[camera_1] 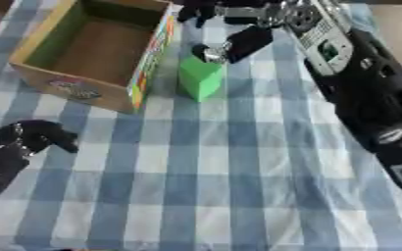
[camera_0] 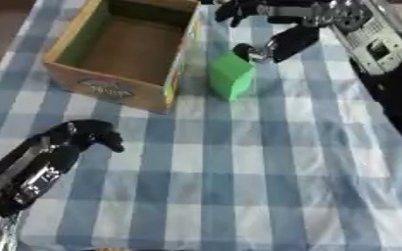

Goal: Pick up objects on the table and place them in the box.

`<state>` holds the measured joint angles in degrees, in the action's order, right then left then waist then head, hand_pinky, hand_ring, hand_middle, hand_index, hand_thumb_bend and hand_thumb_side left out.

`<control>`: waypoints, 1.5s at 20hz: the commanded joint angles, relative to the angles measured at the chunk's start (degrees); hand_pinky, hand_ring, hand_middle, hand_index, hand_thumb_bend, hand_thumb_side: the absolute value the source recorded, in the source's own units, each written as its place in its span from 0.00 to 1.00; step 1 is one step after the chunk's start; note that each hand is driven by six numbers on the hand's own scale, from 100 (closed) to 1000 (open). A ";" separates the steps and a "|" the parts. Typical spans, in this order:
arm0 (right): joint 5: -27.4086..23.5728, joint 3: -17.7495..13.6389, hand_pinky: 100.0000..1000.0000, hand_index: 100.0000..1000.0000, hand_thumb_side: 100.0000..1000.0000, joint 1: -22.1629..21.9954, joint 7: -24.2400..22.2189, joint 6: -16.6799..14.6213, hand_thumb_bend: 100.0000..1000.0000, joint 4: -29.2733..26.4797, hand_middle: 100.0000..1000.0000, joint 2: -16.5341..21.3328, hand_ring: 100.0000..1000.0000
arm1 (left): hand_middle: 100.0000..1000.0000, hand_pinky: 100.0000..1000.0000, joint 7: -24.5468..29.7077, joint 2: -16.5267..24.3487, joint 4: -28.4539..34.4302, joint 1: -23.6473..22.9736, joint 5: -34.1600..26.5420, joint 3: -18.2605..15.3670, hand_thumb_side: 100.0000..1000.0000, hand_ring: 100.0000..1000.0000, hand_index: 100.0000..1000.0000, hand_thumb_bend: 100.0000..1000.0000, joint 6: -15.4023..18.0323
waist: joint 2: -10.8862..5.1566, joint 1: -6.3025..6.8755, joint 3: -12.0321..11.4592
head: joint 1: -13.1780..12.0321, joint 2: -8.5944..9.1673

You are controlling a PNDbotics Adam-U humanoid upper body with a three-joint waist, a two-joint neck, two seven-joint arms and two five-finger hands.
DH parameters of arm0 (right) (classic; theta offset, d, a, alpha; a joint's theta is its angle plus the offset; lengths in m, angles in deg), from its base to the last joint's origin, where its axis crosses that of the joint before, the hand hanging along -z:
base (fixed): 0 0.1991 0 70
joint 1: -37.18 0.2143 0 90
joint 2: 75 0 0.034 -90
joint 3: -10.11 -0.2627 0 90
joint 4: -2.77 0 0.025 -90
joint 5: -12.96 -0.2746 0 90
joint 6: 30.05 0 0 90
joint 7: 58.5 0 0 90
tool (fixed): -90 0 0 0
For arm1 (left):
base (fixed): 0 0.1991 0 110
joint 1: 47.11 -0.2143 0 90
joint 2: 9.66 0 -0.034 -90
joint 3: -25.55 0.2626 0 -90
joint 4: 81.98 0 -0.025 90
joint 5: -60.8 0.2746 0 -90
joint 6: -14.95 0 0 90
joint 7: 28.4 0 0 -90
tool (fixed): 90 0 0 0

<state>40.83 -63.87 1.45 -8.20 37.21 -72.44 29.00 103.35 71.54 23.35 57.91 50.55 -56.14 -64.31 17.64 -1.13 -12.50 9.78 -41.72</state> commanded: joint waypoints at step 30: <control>14.92 -0.55 0.92 1.00 0.76 -0.19 -0.77 -6.07 0.40 3.72 0.94 -0.37 0.87 | 0.66 0.91 2.63 0.50 0.82 0.65 0.79 -0.12 0.79 0.70 0.85 0.01 0.09 | -0.13 0.32 -0.58 | 0.12 -0.14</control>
<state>55.08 -63.67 0.52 -7.75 32.78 -68.60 27.60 105.77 71.53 23.36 58.03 51.24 -56.15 -64.33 18.43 -0.88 -13.02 10.03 -41.77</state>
